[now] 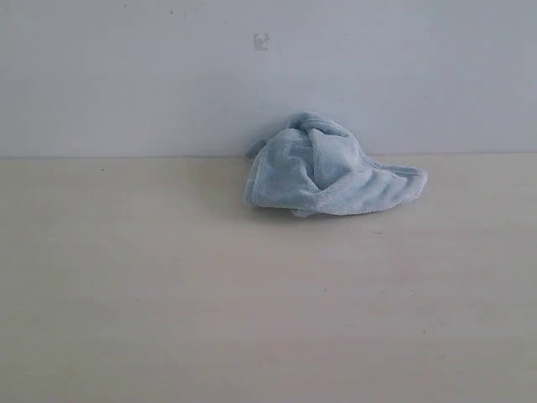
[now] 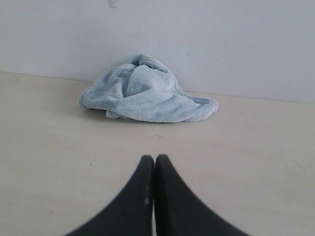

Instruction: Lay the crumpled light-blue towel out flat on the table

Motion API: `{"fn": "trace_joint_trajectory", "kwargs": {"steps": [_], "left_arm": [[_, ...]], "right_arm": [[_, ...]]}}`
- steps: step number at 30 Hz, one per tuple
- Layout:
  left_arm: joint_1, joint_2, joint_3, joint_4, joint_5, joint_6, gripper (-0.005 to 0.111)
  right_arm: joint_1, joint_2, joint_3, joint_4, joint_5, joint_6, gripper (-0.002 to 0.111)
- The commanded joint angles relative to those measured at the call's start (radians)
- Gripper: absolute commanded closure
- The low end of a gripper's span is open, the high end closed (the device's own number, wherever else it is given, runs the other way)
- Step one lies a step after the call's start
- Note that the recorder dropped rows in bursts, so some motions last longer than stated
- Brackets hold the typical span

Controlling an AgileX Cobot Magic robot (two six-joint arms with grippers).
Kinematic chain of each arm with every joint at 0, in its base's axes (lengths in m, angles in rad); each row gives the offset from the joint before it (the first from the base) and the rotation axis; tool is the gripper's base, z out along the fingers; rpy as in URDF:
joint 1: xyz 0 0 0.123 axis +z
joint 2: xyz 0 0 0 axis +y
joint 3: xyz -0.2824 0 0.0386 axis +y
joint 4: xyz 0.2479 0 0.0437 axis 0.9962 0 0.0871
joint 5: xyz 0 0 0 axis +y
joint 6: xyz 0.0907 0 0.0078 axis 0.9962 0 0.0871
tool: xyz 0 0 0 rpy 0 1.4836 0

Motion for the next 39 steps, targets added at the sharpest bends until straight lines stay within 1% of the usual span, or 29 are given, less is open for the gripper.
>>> {"fn": "trace_joint_trajectory", "kwargs": {"steps": [1, 17, 18, 22, 23, 26, 28, 30, 32, 35, 39], "left_arm": [[-0.004, -0.002, 0.004, -0.010, -0.014, -0.011, 0.103], [-0.004, -0.002, 0.004, -0.010, -0.014, -0.011, 0.103], [-0.004, -0.002, 0.004, -0.010, -0.014, -0.011, 0.103], [-0.004, -0.002, 0.004, -0.010, -0.014, -0.011, 0.103], [-0.004, -0.002, 0.004, -0.010, -0.014, -0.011, 0.103], [-0.004, -0.002, 0.004, -0.010, -0.014, -0.011, 0.103], [-0.004, -0.002, 0.004, -0.010, -0.014, -0.011, 0.103], [-0.004, -0.002, 0.004, -0.010, -0.014, -0.011, 0.103], [-0.004, -0.002, 0.004, -0.010, -0.014, -0.011, 0.103], [-0.004, -0.002, 0.004, -0.010, -0.014, -0.011, 0.103], [-0.004, -0.002, 0.004, -0.010, -0.014, -0.011, 0.103]], "right_arm": [[-0.001, -0.006, 0.001, -0.002, -0.005, -0.003, 0.108], [-0.001, -0.006, 0.001, -0.002, -0.019, -0.005, 0.108], [-0.001, -0.006, 0.001, 0.008, -0.044, 0.003, 0.108], [0.001, -0.006, 0.001, 0.275, -0.191, 0.233, 0.108], [0.001, -0.006, 0.001, 0.302, -0.217, 0.274, 0.108], [0.001, -0.006, 0.001, 0.322, -0.327, 0.316, 0.108], [0.001, -0.006, 0.001, 0.324, -0.455, 0.324, 0.108], [0.001, -0.006, 0.001, 0.324, -0.536, 0.386, 0.108], [0.001, -0.006, 0.001, 0.310, -0.523, 0.413, 0.108], [0.001, -0.006, -0.068, 0.310, -0.377, 0.398, 0.108], [0.001, 0.040, -0.198, 0.243, -0.309, 0.261, 0.108]]}}
